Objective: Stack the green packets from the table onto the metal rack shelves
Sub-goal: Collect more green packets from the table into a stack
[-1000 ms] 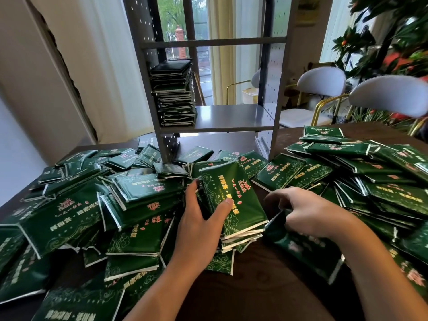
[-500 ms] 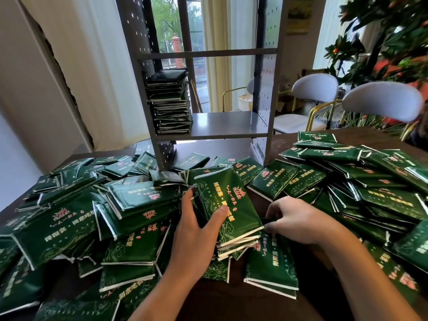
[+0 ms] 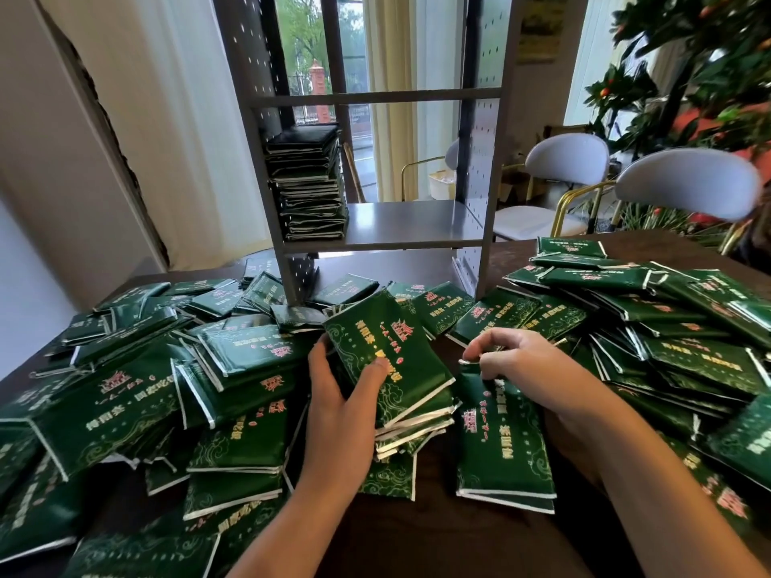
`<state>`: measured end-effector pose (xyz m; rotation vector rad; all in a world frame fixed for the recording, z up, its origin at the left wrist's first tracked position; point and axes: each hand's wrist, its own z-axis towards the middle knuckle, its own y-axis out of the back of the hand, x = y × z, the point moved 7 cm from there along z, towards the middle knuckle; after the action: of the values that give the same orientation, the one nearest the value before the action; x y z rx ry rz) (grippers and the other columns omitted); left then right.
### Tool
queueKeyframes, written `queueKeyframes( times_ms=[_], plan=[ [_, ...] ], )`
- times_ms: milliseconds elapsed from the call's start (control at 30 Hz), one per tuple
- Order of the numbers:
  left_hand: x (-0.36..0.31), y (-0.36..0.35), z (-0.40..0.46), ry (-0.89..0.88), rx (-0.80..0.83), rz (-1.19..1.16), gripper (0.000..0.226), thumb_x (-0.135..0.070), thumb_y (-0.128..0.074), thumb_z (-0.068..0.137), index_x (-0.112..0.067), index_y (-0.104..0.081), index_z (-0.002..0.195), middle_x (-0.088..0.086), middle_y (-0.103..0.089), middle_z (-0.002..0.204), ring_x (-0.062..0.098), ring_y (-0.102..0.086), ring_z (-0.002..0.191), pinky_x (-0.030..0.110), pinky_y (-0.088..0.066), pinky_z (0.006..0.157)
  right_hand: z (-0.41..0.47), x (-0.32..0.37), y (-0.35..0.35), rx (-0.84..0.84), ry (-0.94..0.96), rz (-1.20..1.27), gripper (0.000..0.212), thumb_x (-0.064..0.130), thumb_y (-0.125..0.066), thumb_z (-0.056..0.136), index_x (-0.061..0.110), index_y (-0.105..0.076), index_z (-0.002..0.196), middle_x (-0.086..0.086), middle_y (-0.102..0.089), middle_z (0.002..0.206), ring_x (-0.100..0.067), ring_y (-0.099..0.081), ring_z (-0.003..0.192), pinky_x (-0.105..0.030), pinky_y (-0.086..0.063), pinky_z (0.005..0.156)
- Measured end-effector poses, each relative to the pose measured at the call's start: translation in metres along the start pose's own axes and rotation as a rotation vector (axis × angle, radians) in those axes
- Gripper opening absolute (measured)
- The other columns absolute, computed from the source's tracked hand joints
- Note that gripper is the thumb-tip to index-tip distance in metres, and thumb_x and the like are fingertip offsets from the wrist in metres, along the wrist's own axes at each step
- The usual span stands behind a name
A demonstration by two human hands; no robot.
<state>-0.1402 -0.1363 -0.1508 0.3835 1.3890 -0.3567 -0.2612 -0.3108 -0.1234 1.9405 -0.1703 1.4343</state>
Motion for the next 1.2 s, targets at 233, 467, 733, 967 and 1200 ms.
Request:
queueKeyframes(
  times_ms=[233,467,733,967,1200],
  plan=[
    [0.002,0.0,0.001,-0.011,-0.013,0.019,0.054,-0.028,-0.063,0.094,-0.04,-0.039,0.14,-0.032,-0.066,0.103,-0.015,-0.061,0.091,0.02,-0.043,0.081,0.002,-0.015,0.036,-0.47,-0.012,0.45,0.028,0.006,-0.054,0.097,0.023,-0.069,0.113,-0.004,-0.067,0.088,-0.021,-0.059,0.078,-0.032,-0.049,0.067],
    [0.001,-0.002,0.0,-0.014,0.005,0.027,0.054,-0.031,-0.062,0.095,-0.041,-0.038,0.142,-0.027,-0.064,0.11,-0.006,-0.061,0.103,0.031,-0.044,0.093,0.005,-0.02,0.032,-0.561,0.038,0.413,0.012,0.009,-0.059,0.093,0.018,-0.058,0.087,-0.012,-0.055,0.081,-0.026,-0.051,0.07,-0.041,-0.045,0.064],
    [0.002,-0.002,0.001,-0.009,0.02,0.031,0.043,-0.032,-0.063,0.094,-0.052,-0.043,0.126,-0.034,-0.064,0.104,-0.011,-0.061,0.096,0.027,-0.044,0.086,0.007,-0.014,-0.009,0.102,-0.094,-0.042,0.015,0.008,-0.068,0.088,0.019,-0.069,0.098,-0.007,-0.075,0.089,-0.015,-0.073,0.073,-0.026,-0.058,0.065],
    [0.001,-0.002,0.001,-0.02,0.031,0.04,0.05,-0.033,-0.063,0.094,-0.047,-0.039,0.135,-0.039,-0.063,0.101,-0.017,-0.059,0.093,0.024,-0.042,0.084,0.01,-0.011,0.016,-0.319,0.026,0.205,0.015,0.006,-0.062,0.092,0.02,-0.065,0.097,-0.004,-0.071,0.09,-0.021,-0.069,0.08,-0.029,-0.054,0.066],
    [-0.001,-0.006,0.0,-0.01,0.064,0.081,0.056,-0.033,-0.065,0.094,-0.046,-0.035,0.14,-0.035,-0.063,0.099,-0.023,-0.056,0.089,0.016,-0.037,0.079,0.008,0.002,0.006,-0.102,0.101,1.022,0.015,0.0,-0.06,0.089,0.008,-0.068,0.098,-0.012,-0.076,0.09,-0.022,-0.075,0.075,-0.03,-0.06,0.063]
  ],
)
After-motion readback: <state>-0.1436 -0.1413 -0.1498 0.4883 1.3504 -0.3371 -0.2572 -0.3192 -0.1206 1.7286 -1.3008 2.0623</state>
